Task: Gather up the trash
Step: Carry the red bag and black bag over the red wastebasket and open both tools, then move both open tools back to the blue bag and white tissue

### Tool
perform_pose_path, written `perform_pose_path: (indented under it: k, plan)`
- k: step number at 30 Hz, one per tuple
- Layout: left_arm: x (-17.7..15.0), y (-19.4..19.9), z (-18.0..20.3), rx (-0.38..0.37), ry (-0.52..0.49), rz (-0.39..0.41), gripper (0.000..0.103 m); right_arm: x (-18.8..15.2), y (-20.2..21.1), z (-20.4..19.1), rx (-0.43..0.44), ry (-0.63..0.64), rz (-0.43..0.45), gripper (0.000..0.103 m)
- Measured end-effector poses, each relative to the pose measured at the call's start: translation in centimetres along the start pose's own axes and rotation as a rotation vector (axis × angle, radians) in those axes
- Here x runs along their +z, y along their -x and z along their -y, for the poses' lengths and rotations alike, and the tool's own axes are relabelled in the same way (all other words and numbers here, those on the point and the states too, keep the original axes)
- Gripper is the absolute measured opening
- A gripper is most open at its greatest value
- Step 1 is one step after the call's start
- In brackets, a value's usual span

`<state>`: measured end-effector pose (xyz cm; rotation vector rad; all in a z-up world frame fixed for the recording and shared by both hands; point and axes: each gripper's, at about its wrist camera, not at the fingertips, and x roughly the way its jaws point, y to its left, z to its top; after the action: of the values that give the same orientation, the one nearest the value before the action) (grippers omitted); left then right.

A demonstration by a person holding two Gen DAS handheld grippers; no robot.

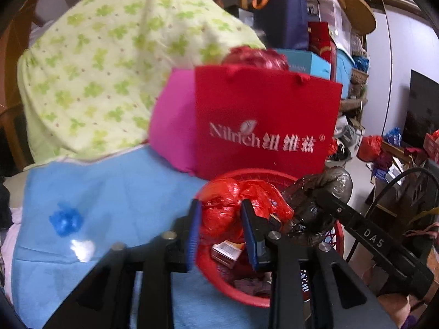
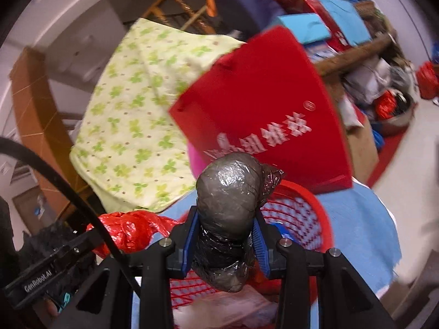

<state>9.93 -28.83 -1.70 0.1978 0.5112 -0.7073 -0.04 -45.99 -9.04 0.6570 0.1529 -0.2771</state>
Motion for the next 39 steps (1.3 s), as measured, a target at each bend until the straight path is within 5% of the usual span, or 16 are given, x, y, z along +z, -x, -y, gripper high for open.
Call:
perform_pose_path:
  k: [4, 7, 12, 20, 27, 31, 39]
  plan:
    - [-1.1, -1.9, 0.3, -0.005, 0.014, -0.057, 0.059, -0.1, -0.8, 1.3, -0.022, -0.045, -0.054, 0.048]
    - [-1.8, -1.9, -0.3, 0.01, 0.022, -0.063, 0.06, -0.1, -1.2, 2.0, 0.001, -0.102, -0.086, 0.06]
    - [-2.6, -0.6, -2.4, 0.133, 0.014, -0.045, 0.073, -0.4, -0.5, 1.2, 0.039, -0.096, -0.054, 0.061]
    - [-4.2, 2.3, -7.3, 0.376, 0.013, -0.027, 0.075, -1.5, 1.1, -4.0, 0.104, 0.045, 0.052, 0.06]
    - [-5.6, 4.6, -12.2, 0.494, 0.05, -0.02, 0.075, -3.9, 1.8, -10.1, 0.23, 0.205, 0.1, 0.06]
    - [-6.4, 5.5, -15.0, 0.539, 0.092, -0.022, 0.076, -6.1, 1.3, -13.5, 0.313, 0.268, 0.069, 0.061]
    - [-8.3, 5.8, -19.3, 0.579, 0.162, -0.048, 0.076, -10.3, -1.1, -18.1, 0.344, 0.366, -0.054, 0.061]
